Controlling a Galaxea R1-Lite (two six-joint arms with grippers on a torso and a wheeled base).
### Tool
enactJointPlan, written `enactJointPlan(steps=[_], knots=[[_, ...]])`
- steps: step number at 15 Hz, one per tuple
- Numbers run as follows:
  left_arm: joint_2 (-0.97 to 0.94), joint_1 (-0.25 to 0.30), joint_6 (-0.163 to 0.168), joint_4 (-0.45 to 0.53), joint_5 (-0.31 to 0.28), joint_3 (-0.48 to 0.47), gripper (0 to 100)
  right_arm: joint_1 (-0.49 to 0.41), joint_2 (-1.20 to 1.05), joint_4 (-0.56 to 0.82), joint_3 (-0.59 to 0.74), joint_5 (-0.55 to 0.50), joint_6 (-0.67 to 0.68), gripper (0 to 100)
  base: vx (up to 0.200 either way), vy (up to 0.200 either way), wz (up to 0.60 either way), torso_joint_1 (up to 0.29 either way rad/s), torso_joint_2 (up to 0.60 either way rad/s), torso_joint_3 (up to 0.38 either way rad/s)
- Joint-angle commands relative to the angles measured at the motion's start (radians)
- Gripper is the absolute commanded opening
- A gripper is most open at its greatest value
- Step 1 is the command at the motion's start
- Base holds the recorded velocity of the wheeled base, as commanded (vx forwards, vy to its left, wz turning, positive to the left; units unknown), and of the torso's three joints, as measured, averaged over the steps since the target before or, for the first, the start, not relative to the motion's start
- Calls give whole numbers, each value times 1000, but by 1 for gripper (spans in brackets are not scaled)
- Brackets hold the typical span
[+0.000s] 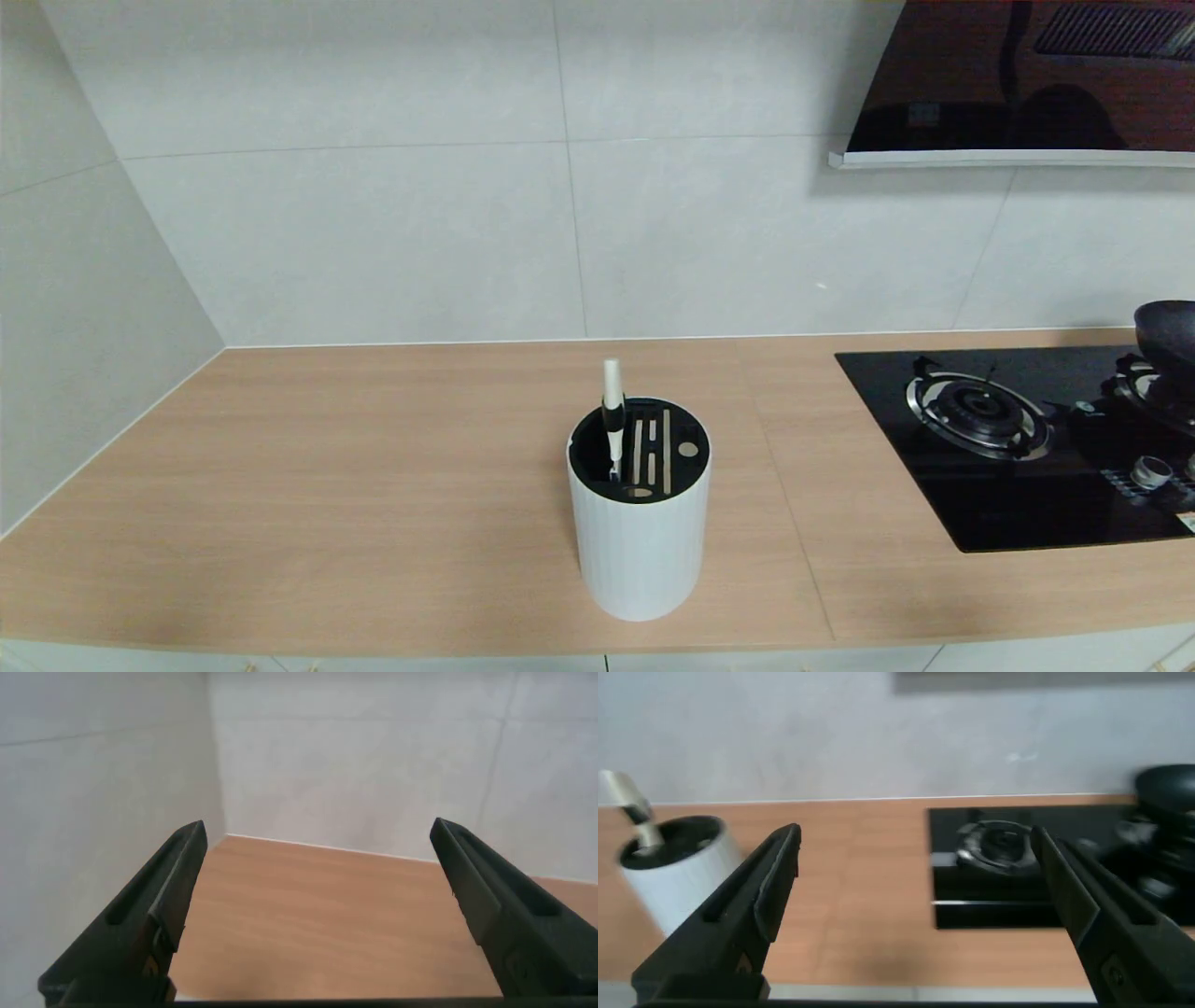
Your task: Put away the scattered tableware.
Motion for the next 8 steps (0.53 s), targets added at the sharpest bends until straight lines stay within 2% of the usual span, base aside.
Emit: enactJointPlan(steps=[1, 3, 5, 6, 7, 8], knots=[[-103, 67, -12, 11, -9, 16, 100, -58, -165, 24, 45, -2, 0, 100, 0, 0, 0, 0, 0, 0], [-180, 140, -25, 73, -59, 53, 100, -60, -177, 17, 140, -33, 7, 100, 0, 0, 0, 0, 0, 0], [-194, 147, -49, 95, -73, 142, 100, -60, -177, 9, 203, -31, 12, 100, 0, 0, 0, 0, 0, 0], [-194, 147, -66, 100, -119, 202, 100, -60, -177, -6, 254, -25, 19, 100, 0, 0, 0, 0, 0, 0], [-195, 147, -81, 95, -191, 259, 100, -60, -177, -42, 308, -10, 21, 100, 0, 0, 0, 0, 0, 0], [-194, 147, -92, 93, -231, 303, 100, -60, -177, -83, 352, 12, 26, 100, 0, 0, 0, 0, 0, 0]])
